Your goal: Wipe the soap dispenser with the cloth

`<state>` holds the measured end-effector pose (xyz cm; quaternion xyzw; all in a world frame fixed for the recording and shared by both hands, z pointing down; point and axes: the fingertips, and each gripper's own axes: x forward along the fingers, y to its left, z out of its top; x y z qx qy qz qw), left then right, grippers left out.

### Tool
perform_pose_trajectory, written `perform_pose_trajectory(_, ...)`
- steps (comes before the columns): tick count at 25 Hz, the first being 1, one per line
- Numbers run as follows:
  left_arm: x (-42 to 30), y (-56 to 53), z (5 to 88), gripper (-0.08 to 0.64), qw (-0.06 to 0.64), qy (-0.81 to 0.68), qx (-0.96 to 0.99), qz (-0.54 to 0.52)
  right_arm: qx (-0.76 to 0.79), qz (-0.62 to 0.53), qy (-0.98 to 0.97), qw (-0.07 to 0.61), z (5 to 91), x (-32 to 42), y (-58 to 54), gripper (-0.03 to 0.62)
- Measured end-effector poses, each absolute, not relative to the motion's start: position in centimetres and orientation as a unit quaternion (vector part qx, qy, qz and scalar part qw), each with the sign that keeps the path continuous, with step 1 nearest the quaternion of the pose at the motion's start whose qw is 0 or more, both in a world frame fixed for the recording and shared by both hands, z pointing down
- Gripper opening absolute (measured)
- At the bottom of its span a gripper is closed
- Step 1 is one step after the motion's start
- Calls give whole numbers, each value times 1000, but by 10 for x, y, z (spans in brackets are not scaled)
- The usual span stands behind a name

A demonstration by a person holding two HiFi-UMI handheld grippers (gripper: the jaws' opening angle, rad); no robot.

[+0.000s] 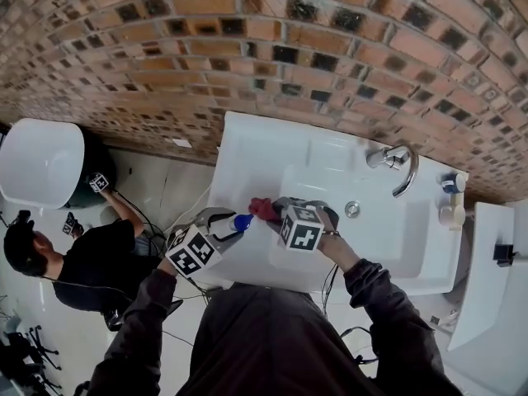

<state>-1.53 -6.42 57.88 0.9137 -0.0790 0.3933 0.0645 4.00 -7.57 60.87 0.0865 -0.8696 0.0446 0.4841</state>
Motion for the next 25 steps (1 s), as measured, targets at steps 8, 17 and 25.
perform_pose_trajectory(8,-32,-44,566,135,269,-252,878,306,11,-97,-837,538,597,33,-69,59)
perform_pose_trajectory(17,-17,-40,577,175,255,-256,880,309,-6,-71,-847,526,602,26,-22,58)
perform_pose_trajectory(25,-16,-48,563,175,191,-213,900,329,-15,-22,-873,487,603,-5,16,60)
